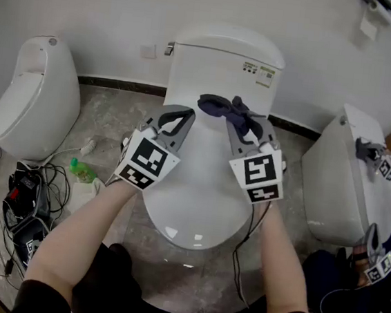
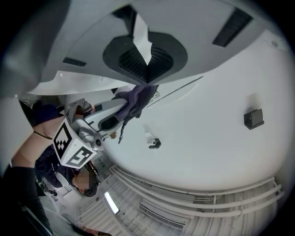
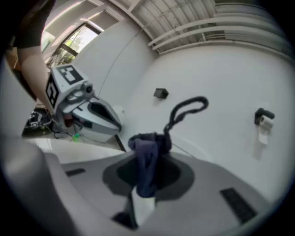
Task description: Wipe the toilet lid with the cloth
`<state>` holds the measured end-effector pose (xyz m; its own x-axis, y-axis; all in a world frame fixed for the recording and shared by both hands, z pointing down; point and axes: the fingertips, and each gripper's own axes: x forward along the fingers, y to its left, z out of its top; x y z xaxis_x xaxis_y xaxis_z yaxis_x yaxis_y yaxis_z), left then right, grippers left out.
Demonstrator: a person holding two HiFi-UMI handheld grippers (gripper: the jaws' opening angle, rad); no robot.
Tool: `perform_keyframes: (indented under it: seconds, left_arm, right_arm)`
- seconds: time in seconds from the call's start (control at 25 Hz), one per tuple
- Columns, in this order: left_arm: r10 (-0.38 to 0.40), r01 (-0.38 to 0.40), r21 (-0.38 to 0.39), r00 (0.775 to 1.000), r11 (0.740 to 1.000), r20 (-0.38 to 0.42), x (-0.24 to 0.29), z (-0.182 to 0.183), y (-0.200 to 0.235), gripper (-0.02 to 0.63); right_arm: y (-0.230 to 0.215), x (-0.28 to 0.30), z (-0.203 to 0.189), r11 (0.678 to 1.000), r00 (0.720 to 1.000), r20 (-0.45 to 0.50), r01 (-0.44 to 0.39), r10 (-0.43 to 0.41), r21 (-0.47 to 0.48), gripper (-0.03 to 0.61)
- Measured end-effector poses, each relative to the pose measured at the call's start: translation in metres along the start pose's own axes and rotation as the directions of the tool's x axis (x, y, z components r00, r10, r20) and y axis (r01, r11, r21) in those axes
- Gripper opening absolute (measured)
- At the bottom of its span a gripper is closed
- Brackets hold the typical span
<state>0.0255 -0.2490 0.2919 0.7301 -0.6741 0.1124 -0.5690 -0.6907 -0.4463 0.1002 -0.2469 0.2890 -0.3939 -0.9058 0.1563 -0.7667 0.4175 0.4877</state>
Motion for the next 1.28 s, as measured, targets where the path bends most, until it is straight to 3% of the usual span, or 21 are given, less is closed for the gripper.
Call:
perform_keyframes:
  seconds: [0.16,0.36,0.44,0.64,1.04,1.28]
  left_arm:
    - [-0.005,0.005,0.054,1.0,0.999,0.001,0.001,0.005,-0.004,0.011]
    - [-0.025,0.031,0.231,0.999,0.972,-0.032,0.001,-0.003,-0.02,0.011]
    - [-0.031,0.04,0.263,0.999,0.964,-0.041,-0.002,-0.006,-0.024,0.011]
    - [-0.02,0.027,0.255,0.999,0.966,-0.029,-0.007,-0.003,-0.017,0.011]
    - [0.012,0.022,0.318,0.994,0.948,-0.105,0.011,-0.032,-0.009,0.012]
    - [-0.011,0.048,0.358,0.994,0.932,-0.106,0.02,-0.027,-0.018,0.011]
  right_arm:
    - [0.001,0.007,-0.007,0.998,0.999,-0.03,0.008,-0.01,-0.064,0.081]
    - [-0.004,0.015,-0.027,0.982,0.994,-0.098,0.026,-0.045,-0.187,0.08]
    - [-0.006,0.019,-0.037,0.963,0.988,-0.139,0.025,-0.064,-0.267,0.08]
    - [-0.021,0.029,-0.051,0.889,0.973,-0.191,0.026,-0.126,-0.457,0.08]
    - [-0.041,0.053,-0.1,0.825,0.934,-0.331,-0.08,-0.134,-0.56,0.08]
    - [-0.052,0.062,-0.116,0.824,0.913,-0.385,-0.111,-0.137,-0.556,0.081]
